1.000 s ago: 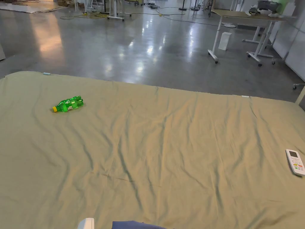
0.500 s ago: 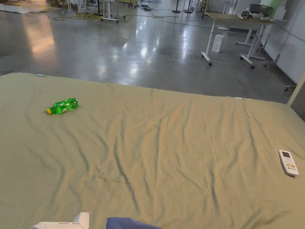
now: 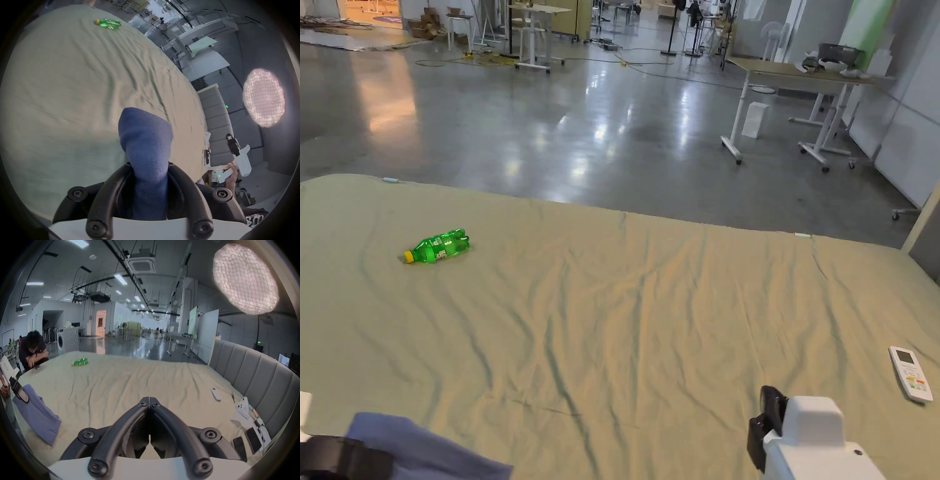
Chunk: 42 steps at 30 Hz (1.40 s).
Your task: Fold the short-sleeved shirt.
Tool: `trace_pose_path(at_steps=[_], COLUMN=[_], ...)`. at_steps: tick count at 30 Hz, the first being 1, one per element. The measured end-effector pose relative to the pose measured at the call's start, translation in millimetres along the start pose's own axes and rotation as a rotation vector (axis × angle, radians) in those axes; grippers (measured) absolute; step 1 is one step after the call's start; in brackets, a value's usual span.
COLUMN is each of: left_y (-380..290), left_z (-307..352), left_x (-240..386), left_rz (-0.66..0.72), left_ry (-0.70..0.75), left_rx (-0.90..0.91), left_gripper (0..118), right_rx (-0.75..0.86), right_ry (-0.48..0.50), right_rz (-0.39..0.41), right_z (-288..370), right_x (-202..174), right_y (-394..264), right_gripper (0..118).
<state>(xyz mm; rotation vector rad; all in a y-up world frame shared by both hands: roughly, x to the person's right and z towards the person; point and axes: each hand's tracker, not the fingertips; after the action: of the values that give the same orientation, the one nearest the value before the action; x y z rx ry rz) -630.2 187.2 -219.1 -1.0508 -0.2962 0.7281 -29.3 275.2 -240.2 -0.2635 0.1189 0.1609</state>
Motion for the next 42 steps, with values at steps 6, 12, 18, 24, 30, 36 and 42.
trace_pose_path(at_steps=[6, 12, 18, 24, 30, 36, 42], left_y=[38.4, 57.5, 47.6, 36.4, 41.7, 17.3, -30.8], left_z=[68.8, 112.8, 93.1, 71.2, 72.7, 43.0, -22.7], left_x=[-63.8, -92.4, -79.7, -68.2, -20.9, 44.9, 117.4], left_rz=[-0.007, -0.008, -0.019, -0.153, -0.247, -0.349, -0.403], left_ry=[0.181, 0.417, 0.652, 0.875, 0.979, 0.814, 0.646], left_rx=[0.017, 0.018, -0.003, 0.087, 0.326, 0.503, 0.645], left_gripper=[22, 24, 63, 70, 70, 69, 66], right_rx=[0.038, 0.039, 0.012, -0.001, -0.013, -0.006, 0.009], right_ry=[-0.038, -0.074, -0.071, -0.053, -0.034, -0.028, -0.031], right_rz=[-0.015, -0.023, -0.027, -0.025, -0.035, -0.039, -0.057], right_z=[9.5, 14.6, 10.6, 10.1, 10.5, 10.5, 0.4], right_x=[19.2, 27.7, 23.0, 13.5, 10.2, 8.3, 5.6], right_y=[21.7, 21.3, 7.4, 0.7, -3.6, -8.9, -10.9], right_gripper=[0, 0, 0, 0, 0, 0, 0])
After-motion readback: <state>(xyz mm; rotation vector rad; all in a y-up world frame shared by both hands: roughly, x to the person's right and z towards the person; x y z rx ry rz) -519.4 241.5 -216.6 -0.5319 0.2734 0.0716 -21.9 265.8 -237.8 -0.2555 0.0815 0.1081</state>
